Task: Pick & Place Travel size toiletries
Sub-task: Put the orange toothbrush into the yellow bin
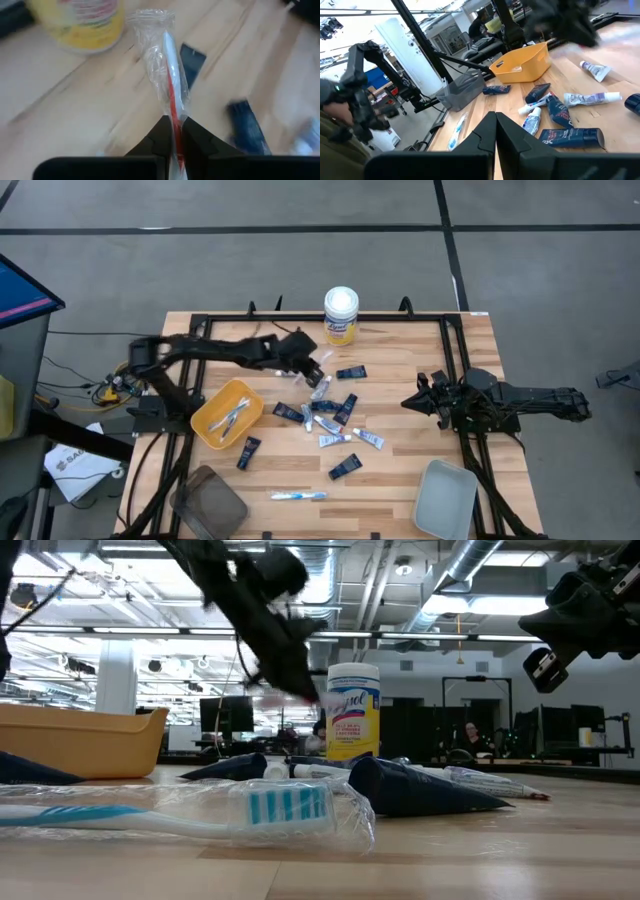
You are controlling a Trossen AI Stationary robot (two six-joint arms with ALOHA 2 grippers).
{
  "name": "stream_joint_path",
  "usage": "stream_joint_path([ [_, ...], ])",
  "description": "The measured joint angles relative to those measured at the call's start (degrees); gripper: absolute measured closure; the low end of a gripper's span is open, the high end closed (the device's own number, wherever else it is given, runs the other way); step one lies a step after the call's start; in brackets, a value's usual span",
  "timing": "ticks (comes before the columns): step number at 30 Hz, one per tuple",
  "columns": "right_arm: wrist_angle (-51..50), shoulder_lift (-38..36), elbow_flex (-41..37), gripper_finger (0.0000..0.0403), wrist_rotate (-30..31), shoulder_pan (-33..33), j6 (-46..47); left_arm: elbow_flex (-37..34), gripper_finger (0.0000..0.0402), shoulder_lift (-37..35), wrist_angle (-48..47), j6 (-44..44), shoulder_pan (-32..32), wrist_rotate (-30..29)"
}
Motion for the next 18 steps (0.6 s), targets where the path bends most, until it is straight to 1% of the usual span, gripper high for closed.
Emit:
stream_joint_path([
  [1,0.0,0.0,0.0,0.0403,0.0,0.0,0.0,0.0,0.0382,-2.3,-1.4,0.0,-0.2,0.0],
  [5,0.0,0.0,0.0,0.0403,0.0,0.0,0.0,0.0,0.0382,-11.1,-14.0,-1.3,-1.3,-1.0],
  [9,0.0,0.1,0.0,0.0403,0.0,0.0,0.0,-0.6,0.0381,-18.9,-25.5,-5.9,-4.2,-4.5],
  [15,0.0,0.4,0.0,0.0403,0.0,-0.1,0.0,-5.1,0.0381,-29.5,-36.2,-18.8,-11.6,-7.0],
  [18,0.0,0.8,0.0,0.0403,0.0,0.0,0.0,-8.6,0.0381,-33.9,-38.5,-25.8,-16.6,-7.1],
])
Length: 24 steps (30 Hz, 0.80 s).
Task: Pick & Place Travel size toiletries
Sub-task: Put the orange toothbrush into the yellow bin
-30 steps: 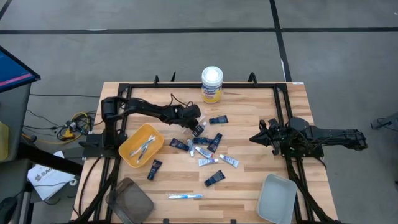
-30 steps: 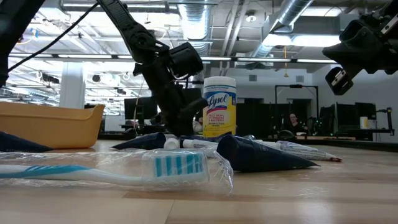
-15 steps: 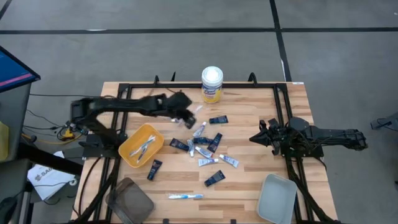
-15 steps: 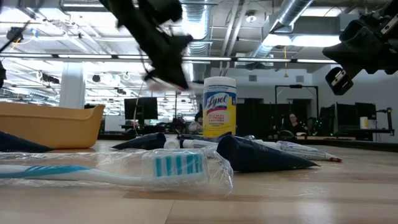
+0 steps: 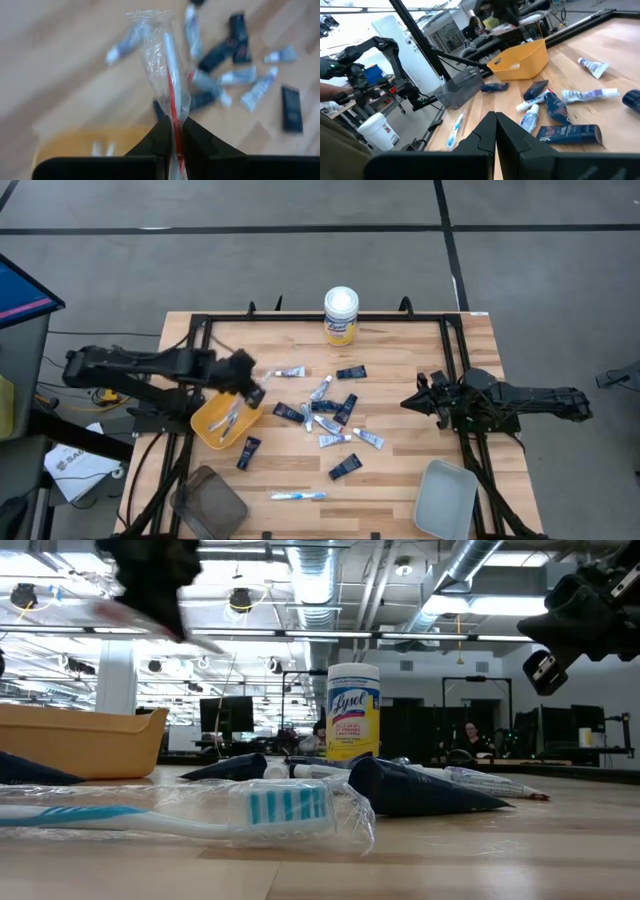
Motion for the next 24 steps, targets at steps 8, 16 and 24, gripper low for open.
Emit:
stream_joint_path([
  [8,0.0,0.3,0.0,0.0403,0.0,0.0,0.0,-9.3,0.0380,-5.2,-0.3,-13.4,-14.2,-0.3],
  [16,0.0,0.3,0.0,0.0403,0.0,0.0,0.0,-15.6,0.0380,-4.6,-0.1,-17.6,-17.7,-1.8],
  [24,-0.1,0.3,0.0,0.0403,0.0,0.0,0.0,-18.8,0.0378,-4.6,2.0,-15.7,-17.4,-0.3],
])
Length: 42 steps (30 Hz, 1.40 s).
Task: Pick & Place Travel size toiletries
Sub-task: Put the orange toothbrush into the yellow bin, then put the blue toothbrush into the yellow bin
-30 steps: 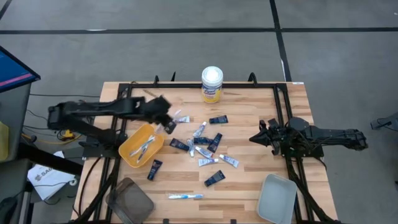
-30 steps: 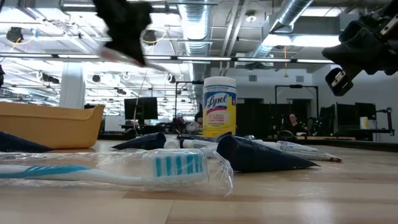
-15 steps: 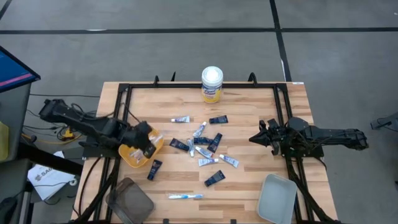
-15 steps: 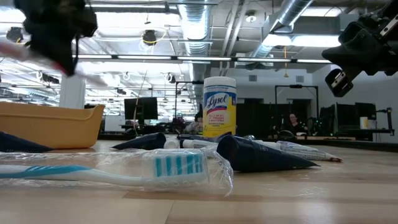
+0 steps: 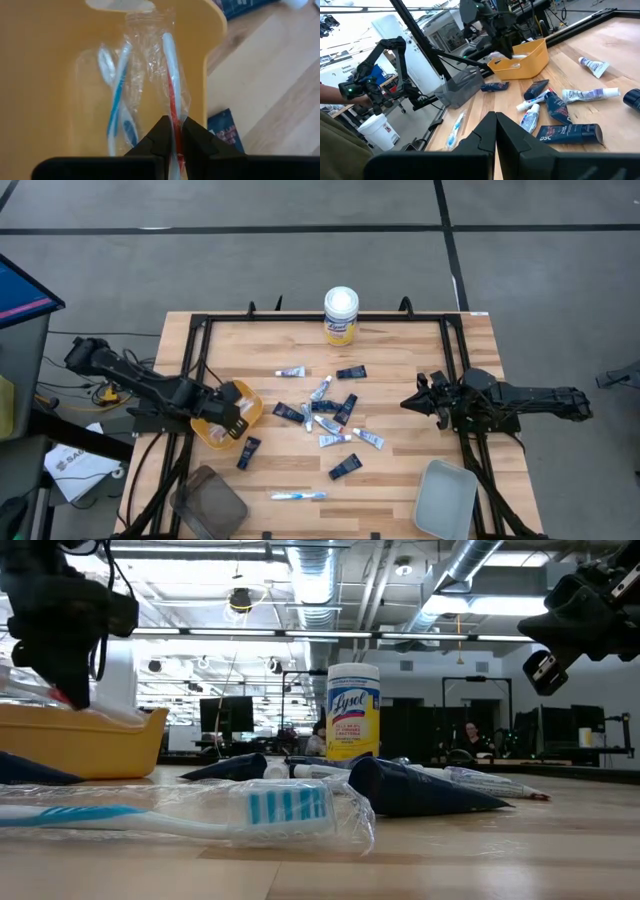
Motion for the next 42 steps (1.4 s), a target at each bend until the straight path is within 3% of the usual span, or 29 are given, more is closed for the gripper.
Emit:
stream_joint_path([
  [5,0.0,0.0,0.0,0.0403,0.0,0.0,0.0,-0.3,0.0349,0.0,0.0,2.3,0.0,-0.4],
  [13,0.0,0.0,0.0,0.0403,0.0,0.0,0.0,-0.3,0.0248,0.0,0.5,5.7,0.0,0.0],
  [19,0.0,0.0,0.0,0.0403,0.0,0.0,0.0,-0.3,0.0183,0.0,5.5,7.4,0.0,4.8],
  [23,0.0,0.0,0.0,0.0403,0.0,0.0,0.0,-0.3,0.0188,0.0,17.6,13.1,0.0,9.3],
  [28,-0.1,0.0,0.0,0.0403,0.0,0.0,0.0,-0.3,0.0208,0.0,30.3,19.4,0.0,9.9],
  [42,-0.1,0.0,0.0,0.0403,0.0,0.0,0.0,1.7,0.0202,2.6,41.5,26.3,-0.7,13.4],
])
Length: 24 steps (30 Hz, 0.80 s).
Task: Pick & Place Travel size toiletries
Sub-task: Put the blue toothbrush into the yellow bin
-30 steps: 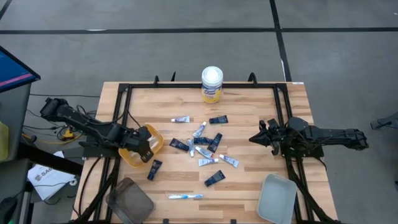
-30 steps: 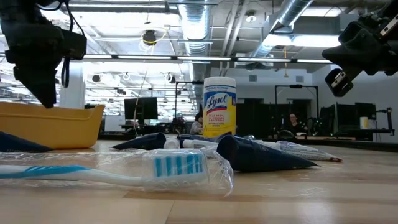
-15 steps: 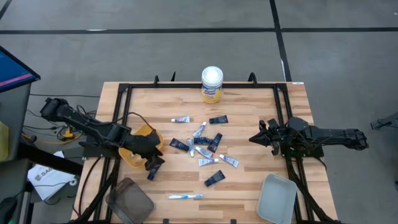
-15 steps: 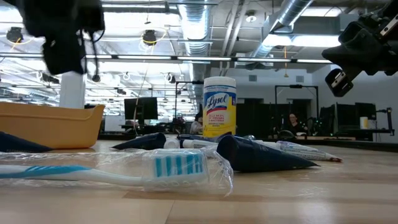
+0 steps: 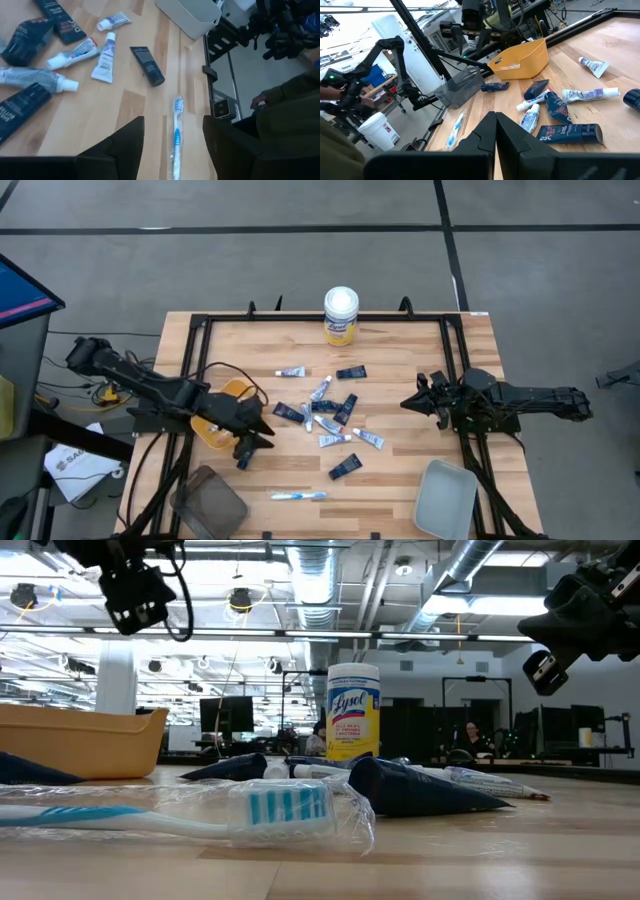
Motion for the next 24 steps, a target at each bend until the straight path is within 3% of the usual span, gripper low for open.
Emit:
stream_joint_path([
  [12,0.0,0.0,0.0,0.0403,0.0,0.0,0.0,22.1,0.0218,28.4,-3.0,3.4,-6.2,-0.4],
  [17,0.0,0.0,0.0,0.0403,0.0,0.0,0.0,26.0,0.0219,38.7,-3.2,1.8,-8.3,-1.0],
  [24,0.0,0.0,0.0,0.0403,0.0,0.0,0.0,28.3,0.0219,47.8,-3.2,1.4,-9.4,-1.7],
])
